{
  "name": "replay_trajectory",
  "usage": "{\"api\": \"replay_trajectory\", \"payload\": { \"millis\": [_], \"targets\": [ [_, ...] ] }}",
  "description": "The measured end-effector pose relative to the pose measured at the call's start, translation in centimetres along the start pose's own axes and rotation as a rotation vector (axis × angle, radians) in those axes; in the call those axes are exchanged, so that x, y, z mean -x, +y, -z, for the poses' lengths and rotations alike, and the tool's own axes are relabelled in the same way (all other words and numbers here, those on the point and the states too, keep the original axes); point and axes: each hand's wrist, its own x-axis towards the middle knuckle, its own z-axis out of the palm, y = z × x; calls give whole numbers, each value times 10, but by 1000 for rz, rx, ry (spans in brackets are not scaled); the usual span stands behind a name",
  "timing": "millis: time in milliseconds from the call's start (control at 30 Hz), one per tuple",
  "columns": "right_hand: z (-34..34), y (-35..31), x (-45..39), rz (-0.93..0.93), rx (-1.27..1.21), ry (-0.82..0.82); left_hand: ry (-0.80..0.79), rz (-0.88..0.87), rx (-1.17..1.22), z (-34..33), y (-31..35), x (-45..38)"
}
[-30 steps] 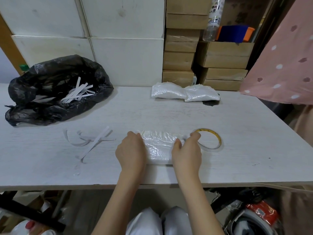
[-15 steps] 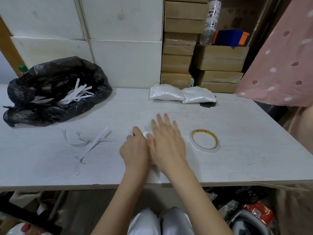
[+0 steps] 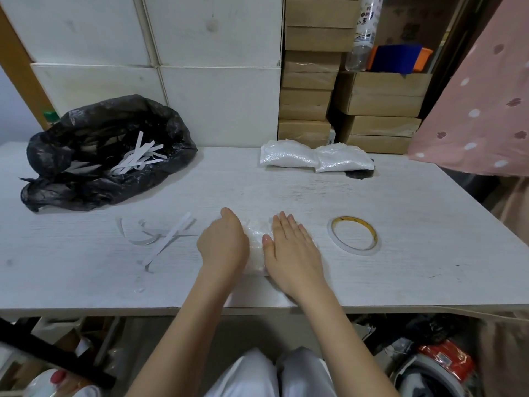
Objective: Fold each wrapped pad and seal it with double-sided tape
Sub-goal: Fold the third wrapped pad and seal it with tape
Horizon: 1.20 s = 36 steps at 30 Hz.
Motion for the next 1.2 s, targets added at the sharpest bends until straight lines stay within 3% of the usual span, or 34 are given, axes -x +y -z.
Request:
{"api": "replay_trajectory", "payload": {
  "millis": [67, 133, 200, 233, 300, 400, 567, 700, 800, 1100, 1200],
  "targets": [
    [0, 0, 0, 7, -8, -2, 95, -53, -156, 21, -3, -6],
    [0, 1, -1, 12, -29, 3, 129, -269, -188, 28, 1, -9],
    [1, 4, 0, 4, -67, -14, -35, -538, -89, 14, 8, -5],
    [1, 4, 0, 4, -60, -40, -148, -594, -15, 2, 10, -1],
    [1, 5, 0, -4, -29, -78, -281, -581, 136, -18, 6, 7],
    [0, 4, -1, -16, -79, -63, -266, -516, 319, -37, -4, 9],
    [29, 15, 5, -12, -517, -217, -186, -507, 227, -45, -2, 10],
    [34, 24, 5, 121, -224, -137, -129, -525, 80, -49, -2, 7],
    [24, 21, 9, 96, -107, -163, -114, -526, 58, -52, -2, 7],
    [12, 22, 10, 20, -141, -126, -109, -526, 38, -49, -1, 9],
    [20, 23, 5, 19, -147, -195, -138, -536, 30, -49, 1, 7]
  ]
}}
